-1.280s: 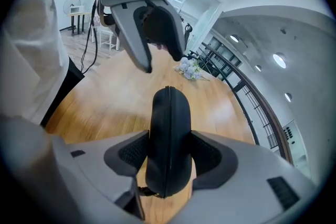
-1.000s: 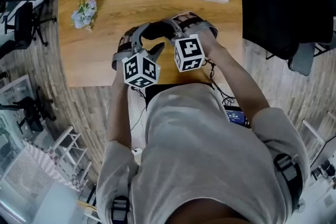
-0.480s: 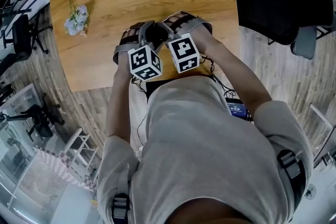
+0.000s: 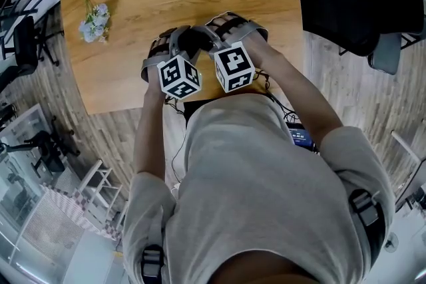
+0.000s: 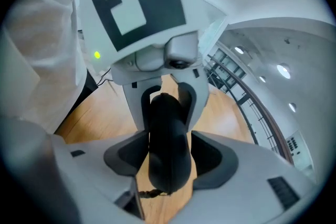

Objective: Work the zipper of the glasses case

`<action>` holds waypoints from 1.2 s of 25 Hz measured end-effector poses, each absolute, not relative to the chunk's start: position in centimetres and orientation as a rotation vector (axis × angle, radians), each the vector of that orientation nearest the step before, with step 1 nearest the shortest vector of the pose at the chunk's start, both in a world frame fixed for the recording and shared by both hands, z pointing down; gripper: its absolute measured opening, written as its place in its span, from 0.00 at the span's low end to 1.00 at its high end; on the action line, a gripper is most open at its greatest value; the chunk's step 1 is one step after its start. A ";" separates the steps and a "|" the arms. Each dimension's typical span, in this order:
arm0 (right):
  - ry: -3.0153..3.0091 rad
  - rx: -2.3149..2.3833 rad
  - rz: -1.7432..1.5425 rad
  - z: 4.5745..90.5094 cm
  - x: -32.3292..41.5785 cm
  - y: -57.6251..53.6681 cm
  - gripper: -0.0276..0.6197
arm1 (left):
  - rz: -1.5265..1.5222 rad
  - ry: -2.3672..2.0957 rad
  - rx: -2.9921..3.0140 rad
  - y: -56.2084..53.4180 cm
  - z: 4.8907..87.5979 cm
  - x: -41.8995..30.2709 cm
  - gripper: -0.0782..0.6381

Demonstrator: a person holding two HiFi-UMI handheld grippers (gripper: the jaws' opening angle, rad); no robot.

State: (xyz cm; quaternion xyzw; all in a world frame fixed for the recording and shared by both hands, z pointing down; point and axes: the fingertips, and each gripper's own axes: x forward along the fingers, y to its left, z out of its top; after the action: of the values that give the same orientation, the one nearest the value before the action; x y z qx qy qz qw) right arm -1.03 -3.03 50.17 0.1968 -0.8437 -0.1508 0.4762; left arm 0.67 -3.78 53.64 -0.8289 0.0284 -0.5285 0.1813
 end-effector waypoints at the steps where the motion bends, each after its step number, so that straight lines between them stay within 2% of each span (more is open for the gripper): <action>1: -2.098 0.538 -0.353 49.6 -0.7 -3.2 0.45 | -1.486 0.110 -2.346 -4.1 53.7 0.3 0.51; 6: -2.473 0.953 0.092 45.3 2.9 -3.9 0.45 | -1.407 0.208 -2.458 -4.7 53.2 -0.8 0.51; 7: -2.524 1.018 0.201 45.0 3.9 -3.8 0.40 | -1.396 0.212 -2.477 -4.7 53.2 -0.8 0.51; 9: -2.591 1.128 0.364 44.6 5.5 -3.8 0.15 | -1.377 0.213 -2.499 -4.5 53.2 -0.9 0.51; 12: -2.633 1.198 0.498 45.0 7.0 -3.6 0.09 | -1.344 0.215 -2.506 -4.5 52.9 -0.8 0.51; 18: -2.696 1.131 0.647 46.4 7.3 -2.7 0.10 | -1.260 0.203 -2.518 -4.5 51.3 -0.9 0.51; 19: -2.711 1.106 0.669 46.6 7.1 -2.5 0.13 | -1.243 0.191 -2.518 -4.3 51.1 -1.0 0.51; 21: -2.766 1.027 0.778 46.7 6.8 -2.1 0.30 | -1.206 0.173 -2.526 -4.1 50.5 -1.0 0.51; 25: -2.841 0.924 0.954 46.7 6.3 -1.7 0.30 | -1.163 0.158 -2.537 -3.7 49.8 -1.1 0.51; 30: -2.838 0.921 0.900 46.9 6.2 -1.6 0.26 | -1.165 0.136 -2.533 -3.6 50.0 -1.2 0.51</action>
State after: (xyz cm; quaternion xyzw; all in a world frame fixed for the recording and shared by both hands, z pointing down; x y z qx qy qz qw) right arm 6.19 -1.65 46.93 0.2955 -0.9106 0.2888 0.0126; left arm -1.19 -3.55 49.96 -0.8937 0.0478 -0.4108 0.1741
